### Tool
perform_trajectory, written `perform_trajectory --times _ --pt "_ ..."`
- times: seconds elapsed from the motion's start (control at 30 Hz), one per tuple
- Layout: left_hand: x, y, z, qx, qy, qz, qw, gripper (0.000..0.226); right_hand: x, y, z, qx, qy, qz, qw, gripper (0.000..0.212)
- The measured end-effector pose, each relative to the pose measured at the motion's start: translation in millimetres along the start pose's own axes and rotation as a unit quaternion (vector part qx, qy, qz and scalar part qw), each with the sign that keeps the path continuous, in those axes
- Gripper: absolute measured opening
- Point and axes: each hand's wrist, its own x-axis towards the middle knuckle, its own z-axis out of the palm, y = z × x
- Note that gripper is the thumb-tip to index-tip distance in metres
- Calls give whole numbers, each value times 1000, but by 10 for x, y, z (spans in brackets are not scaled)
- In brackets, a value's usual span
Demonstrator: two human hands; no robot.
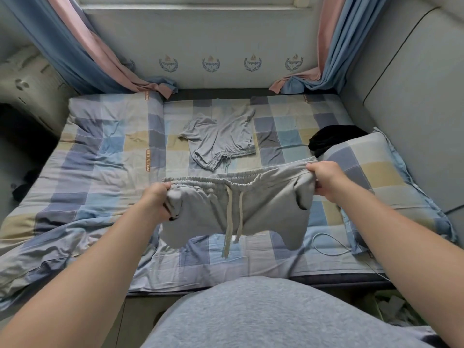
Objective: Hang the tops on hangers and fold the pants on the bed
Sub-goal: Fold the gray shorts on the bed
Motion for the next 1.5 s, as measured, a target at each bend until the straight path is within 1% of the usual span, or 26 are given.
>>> perform_trajectory --times 0.07,0.13,0.27,0.37,0.43,0.53,0.57,0.63,0.73,0.83,0.9,0.93,0.97,1.0,1.03,1.07,1.1,1.13,1.17,1.2,1.23,1.27,1.33,1.37,1.4,1.5 --pt "-166 -30 172 -17 -36 16 999 32 -165 -85 136 48 -41 10 998 12" --pt "-342 -50 358 -11 -70 57 996 27 -330 -158 263 51 -98 -6 994 14" --pt "-718 -95 664 57 -145 142 978 21 -638 -247 477 29 -214 -77 973 12" --pt "-987 -154 845 107 -190 195 956 15 -815 -293 593 13 -268 -136 954 4" --pt "-1128 -172 894 112 -234 211 942 17 -891 -333 624 -19 -274 -174 946 5" --pt "-1222 -152 854 116 -288 222 924 50 -963 -419 599 -90 -267 -232 931 24" --pt "-1225 -149 840 123 -298 229 918 55 -991 -446 585 -127 -259 -266 920 28" --pt "-1205 -164 829 138 -312 240 909 61 -1015 -471 576 -208 -232 -332 891 33" --pt "-1162 -195 851 153 -324 256 898 69 -1057 -527 585 -231 -202 -358 882 34" --pt "-1118 -231 892 156 -296 284 899 56 -1073 -590 558 -216 -241 -368 872 36" --pt "-1061 -260 920 146 -240 305 910 43 -1021 -594 520 -137 -290 -330 888 33" --pt "-1041 -266 924 138 -219 308 915 37 -969 -568 501 -101 -289 -316 898 29" --pt "-1019 -265 915 131 -209 305 920 32 -904 -520 476 -80 -258 -322 907 26" --pt "-996 -262 897 123 -210 296 924 28 -815 -452 447 -82 -201 -340 915 26" --pt "-976 -250 869 112 -223 285 926 25 -713 -361 415 -91 -148 -343 923 35" --pt "-963 -235 840 95 -246 271 926 24 -628 -263 380 -97 -123 -320 934 56" --pt "-938 -213 790 74 -273 252 926 26 -565 -156 367 -96 -134 -274 947 82" --pt "-924 -193 754 52 -302 231 923 30 -507 -31 348 -77 -177 -217 957 109" --pt "-903 -169 707 34 -328 211 920 35 -442 110 357 -41 -242 -157 957 127" --pt "-880 -149 663 25 -348 192 917 40 -379 246 383 3 -306 -102 947 135" --pt "-846 -138 623 23 -358 178 916 42 -332 363 418 42 -358 -60 931 131" --pt "-802 -136 586 25 -358 168 918 43 -312 446 468 66 -397 -33 915 116" --pt "-691 -149 499 29 -335 152 929 39 -311 534 610 78 -440 -10 894 70" --pt "-623 -164 440 30 -317 147 937 37 -313 557 685 73 -439 -18 895 52" --pt "-544 -179 376 36 -295 145 944 35 -304 572 748 71 -422 -26 903 43" --pt "-297 -208 190 111 -210 163 958 23 -229 618 882 71 -344 -38 935 28"
